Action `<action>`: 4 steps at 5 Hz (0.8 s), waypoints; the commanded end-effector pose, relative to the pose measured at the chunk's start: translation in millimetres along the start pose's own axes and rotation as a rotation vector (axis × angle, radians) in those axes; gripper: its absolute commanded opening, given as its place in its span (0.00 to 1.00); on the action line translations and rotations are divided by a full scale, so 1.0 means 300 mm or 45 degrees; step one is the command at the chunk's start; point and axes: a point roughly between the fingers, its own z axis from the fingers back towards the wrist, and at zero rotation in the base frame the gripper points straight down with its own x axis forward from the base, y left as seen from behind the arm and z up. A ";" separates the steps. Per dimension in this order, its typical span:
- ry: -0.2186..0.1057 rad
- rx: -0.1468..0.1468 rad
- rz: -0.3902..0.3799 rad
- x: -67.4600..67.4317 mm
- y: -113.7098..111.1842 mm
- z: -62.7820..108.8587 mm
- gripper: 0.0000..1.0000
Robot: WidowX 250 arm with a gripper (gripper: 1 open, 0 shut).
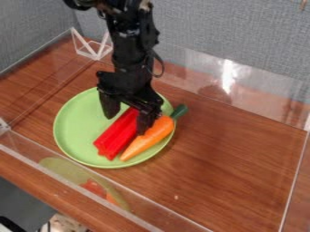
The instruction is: Put the red object on the right side
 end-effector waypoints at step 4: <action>-0.113 0.087 0.041 0.043 -0.179 0.154 0.00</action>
